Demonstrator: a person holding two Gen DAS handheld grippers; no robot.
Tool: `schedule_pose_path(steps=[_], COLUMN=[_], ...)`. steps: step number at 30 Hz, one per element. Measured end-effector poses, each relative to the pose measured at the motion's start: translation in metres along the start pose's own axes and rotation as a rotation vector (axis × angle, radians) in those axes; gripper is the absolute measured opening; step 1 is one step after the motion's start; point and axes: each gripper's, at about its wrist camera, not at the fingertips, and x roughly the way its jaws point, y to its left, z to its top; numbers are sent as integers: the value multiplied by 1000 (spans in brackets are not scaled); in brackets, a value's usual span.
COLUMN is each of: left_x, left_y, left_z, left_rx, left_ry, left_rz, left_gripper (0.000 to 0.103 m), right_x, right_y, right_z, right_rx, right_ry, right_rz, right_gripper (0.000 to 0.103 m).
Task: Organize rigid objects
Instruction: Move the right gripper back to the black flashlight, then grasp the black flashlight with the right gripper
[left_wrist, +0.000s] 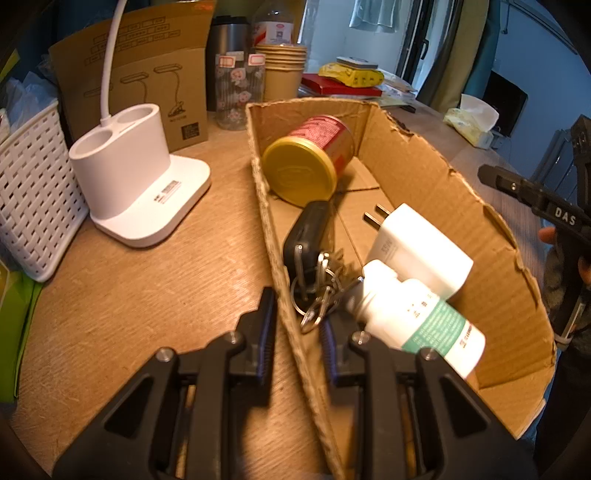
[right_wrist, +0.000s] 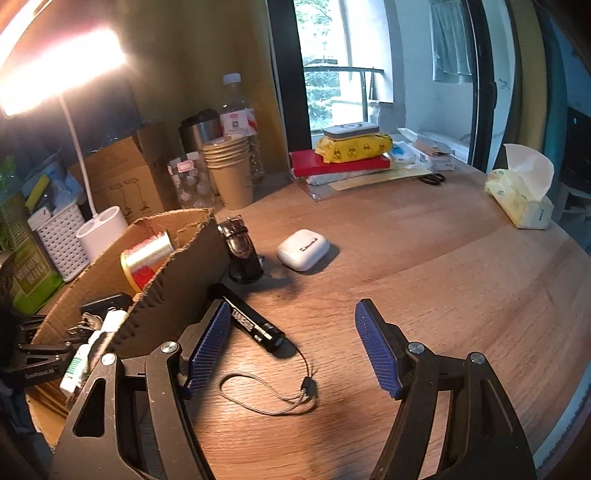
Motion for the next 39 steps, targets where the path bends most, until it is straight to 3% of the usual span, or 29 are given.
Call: schedule_pose_path(steps=[10, 14, 28, 33, 35, 37, 39], left_x=[0, 0, 0, 0, 0, 0, 0], left_y=[0, 0, 0, 0, 0, 0, 0], left_z=[0, 0, 0, 0, 0, 0, 0], left_rx=[0, 0, 0, 0, 0, 0, 0], left_ry=[0, 0, 0, 0, 0, 0, 0], left_rz=[1, 1, 1, 0, 1, 0, 1], left_gripper=[25, 25, 25, 25, 25, 25, 25], right_x=[40, 46, 80, 82, 82, 81, 81], right_y=[17, 28, 43, 40, 38, 37, 37], right_z=[0, 4, 4, 4, 5, 5, 6], right_rx=[-115, -163, -240, -226, -214, -209, -208], right_ry=[106, 99, 219, 225, 228, 226, 225], right_rz=[-14, -41, -111, -108, -98, -82, -87], right_gripper=[74, 74, 74, 74, 68, 49, 48])
